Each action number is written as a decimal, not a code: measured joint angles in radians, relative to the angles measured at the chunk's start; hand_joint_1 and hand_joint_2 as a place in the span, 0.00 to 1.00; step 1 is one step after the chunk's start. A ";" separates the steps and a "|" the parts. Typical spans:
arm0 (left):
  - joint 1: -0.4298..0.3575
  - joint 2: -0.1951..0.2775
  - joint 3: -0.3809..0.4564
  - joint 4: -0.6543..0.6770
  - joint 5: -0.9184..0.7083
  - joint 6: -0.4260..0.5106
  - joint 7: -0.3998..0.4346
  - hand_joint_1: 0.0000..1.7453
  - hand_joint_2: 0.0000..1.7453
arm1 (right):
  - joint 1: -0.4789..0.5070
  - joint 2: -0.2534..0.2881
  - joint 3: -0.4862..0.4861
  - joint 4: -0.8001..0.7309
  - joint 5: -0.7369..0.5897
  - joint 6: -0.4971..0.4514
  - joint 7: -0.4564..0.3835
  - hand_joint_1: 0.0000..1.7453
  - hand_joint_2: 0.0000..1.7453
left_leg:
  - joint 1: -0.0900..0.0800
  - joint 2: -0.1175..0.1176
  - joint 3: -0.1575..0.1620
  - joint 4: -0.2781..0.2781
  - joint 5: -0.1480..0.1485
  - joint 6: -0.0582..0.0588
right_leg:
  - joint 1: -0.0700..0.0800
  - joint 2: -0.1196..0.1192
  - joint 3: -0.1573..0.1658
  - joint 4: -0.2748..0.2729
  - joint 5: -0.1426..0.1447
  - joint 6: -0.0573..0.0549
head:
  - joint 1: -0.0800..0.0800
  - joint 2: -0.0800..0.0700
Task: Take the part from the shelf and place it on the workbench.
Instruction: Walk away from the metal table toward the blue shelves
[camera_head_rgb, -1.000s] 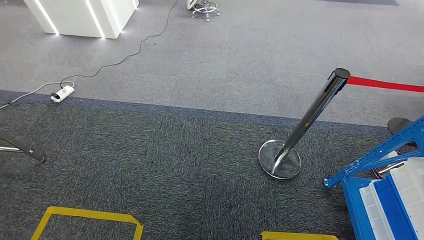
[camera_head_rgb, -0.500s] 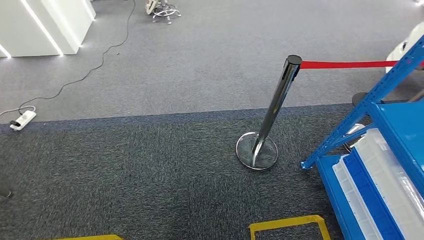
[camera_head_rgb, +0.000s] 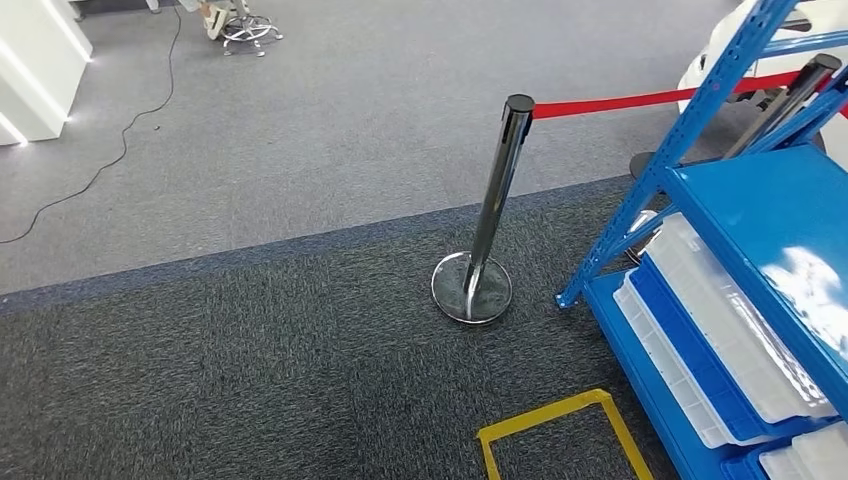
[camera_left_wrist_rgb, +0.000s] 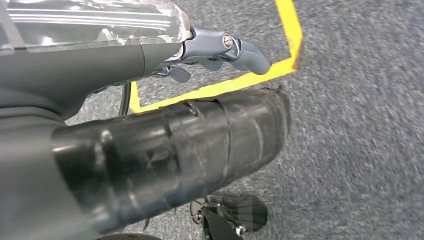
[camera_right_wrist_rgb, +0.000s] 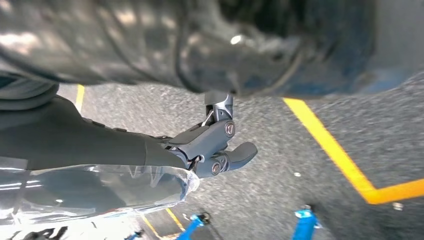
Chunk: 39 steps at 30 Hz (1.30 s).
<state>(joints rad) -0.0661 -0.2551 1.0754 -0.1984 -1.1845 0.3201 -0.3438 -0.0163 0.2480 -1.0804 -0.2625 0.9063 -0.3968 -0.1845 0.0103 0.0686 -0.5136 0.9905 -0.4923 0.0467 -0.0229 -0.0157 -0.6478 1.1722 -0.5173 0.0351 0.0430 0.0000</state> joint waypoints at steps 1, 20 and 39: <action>0.000 -0.001 0.000 0.000 0.000 0.000 0.000 0.00 0.00 | 0.000 0.000 0.000 0.000 0.001 0.002 0.002 0.00 0.00 | -0.001 0.010 0.002 0.002 -0.004 -0.006 | 0.001 -0.020 0.038 -0.068 0.025 0.000 | 0.000 0.000; 0.000 -0.005 -0.001 0.000 0.006 -0.004 -0.011 0.00 0.00 | 0.000 0.006 -0.001 0.000 0.018 0.020 0.009 0.00 0.00 | 0.002 -0.145 -0.026 0.028 0.001 -0.025 | 0.013 0.140 0.071 -0.148 0.053 -0.035 | -0.002 0.000; -0.007 -0.007 0.001 0.000 0.011 -0.011 -0.008 0.00 0.00 | -0.008 0.008 0.000 0.002 0.041 0.021 0.010 0.00 0.00 | 0.004 -0.001 -0.013 0.059 -0.044 -0.050 | 0.013 -0.006 0.091 -0.164 0.048 -0.049 | -0.001 0.000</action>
<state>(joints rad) -0.0735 -0.2619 1.0765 -0.1984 -1.1737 0.3091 -0.3514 -0.0238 0.2557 -1.0809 -0.2609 0.9470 -0.3757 -0.1748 0.0144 0.0672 -0.5269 1.0497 -0.5361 -0.0029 -0.0101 -0.0212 -0.5565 1.0084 -0.4695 -0.0137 0.0421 -0.0001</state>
